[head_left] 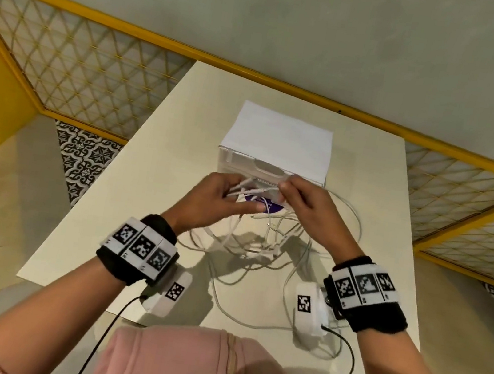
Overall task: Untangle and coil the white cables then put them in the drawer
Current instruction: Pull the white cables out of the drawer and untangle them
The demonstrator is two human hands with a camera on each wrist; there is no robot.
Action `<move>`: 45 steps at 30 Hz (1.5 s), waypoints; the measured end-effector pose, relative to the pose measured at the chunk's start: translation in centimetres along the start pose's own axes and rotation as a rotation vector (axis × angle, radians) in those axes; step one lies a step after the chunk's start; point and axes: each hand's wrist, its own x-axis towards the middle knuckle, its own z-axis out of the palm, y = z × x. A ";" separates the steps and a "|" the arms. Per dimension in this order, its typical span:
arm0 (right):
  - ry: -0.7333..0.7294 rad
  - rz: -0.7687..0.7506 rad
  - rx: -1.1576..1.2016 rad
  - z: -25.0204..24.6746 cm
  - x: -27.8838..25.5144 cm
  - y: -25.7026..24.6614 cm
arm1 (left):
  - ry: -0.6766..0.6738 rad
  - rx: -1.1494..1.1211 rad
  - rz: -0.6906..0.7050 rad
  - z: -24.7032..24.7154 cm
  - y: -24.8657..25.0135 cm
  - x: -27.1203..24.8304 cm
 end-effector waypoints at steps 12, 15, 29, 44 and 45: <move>-0.285 0.326 0.048 0.9 -4.1 7.7 | 0.583 -0.174 0.185 -6.0 1.8 -1.0; -0.188 0.357 0.039 1.4 -5.0 10.2 | 0.583 -0.088 0.023 -7.1 -0.2 -0.7; -0.098 -0.073 -0.182 -2.6 0.0 -3.3 | 0.040 0.009 0.158 -0.7 0.4 0.4; 0.234 0.337 -0.120 -7.5 -7.8 6.0 | 0.021 0.471 0.150 -5.8 -2.4 -1.2; 0.255 0.332 -0.147 -7.7 -8.0 6.3 | -0.012 0.470 0.120 -5.3 -2.6 -1.2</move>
